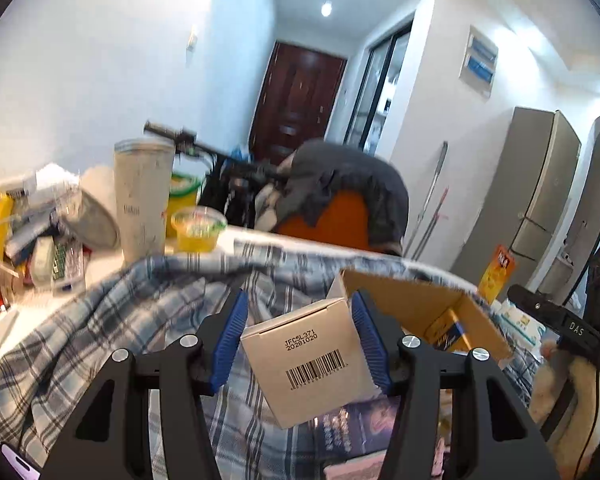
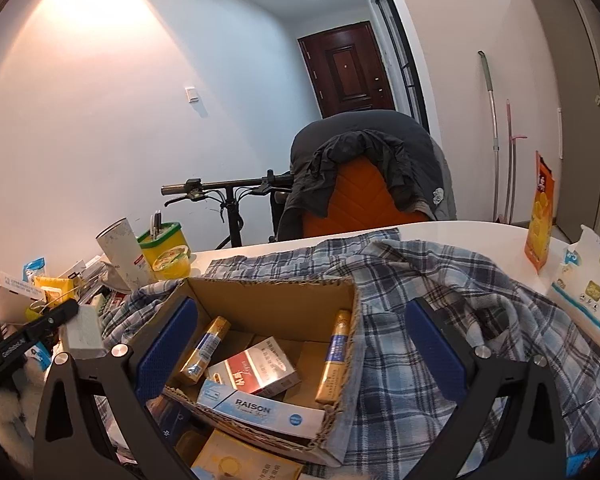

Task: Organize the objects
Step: 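Grasp the light blue box with the right gripper while the left holds the white box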

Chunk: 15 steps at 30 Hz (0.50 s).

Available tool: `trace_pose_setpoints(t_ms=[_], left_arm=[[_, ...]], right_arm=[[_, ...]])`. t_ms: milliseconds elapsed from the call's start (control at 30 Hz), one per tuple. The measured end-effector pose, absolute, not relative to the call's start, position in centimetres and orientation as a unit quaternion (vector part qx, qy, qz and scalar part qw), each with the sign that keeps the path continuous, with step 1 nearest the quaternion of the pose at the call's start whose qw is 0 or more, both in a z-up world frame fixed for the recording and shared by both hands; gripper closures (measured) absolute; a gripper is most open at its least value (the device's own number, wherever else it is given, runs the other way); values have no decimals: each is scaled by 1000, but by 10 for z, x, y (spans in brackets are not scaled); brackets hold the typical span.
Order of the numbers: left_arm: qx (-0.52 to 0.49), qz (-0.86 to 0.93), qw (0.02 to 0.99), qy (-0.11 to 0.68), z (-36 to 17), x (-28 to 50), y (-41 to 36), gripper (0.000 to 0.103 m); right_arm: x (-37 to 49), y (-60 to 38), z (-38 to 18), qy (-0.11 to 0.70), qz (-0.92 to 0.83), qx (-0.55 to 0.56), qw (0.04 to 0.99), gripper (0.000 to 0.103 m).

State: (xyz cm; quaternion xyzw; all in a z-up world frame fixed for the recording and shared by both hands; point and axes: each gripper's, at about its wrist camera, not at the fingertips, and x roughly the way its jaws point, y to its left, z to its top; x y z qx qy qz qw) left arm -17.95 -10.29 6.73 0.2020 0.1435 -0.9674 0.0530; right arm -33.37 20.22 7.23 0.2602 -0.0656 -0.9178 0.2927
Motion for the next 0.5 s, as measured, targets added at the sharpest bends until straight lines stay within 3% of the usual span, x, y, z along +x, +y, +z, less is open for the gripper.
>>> trace_pose_setpoints(t_ms=[200, 500], left_arm=[[149, -981, 58, 110, 74, -171, -86, 46], [169, -981, 62, 77, 60, -183, -66, 46]], right_arm=[[-339, 217, 76, -66, -922, 264, 276, 0], [-339, 227, 79, -77, -922, 271, 266, 0]])
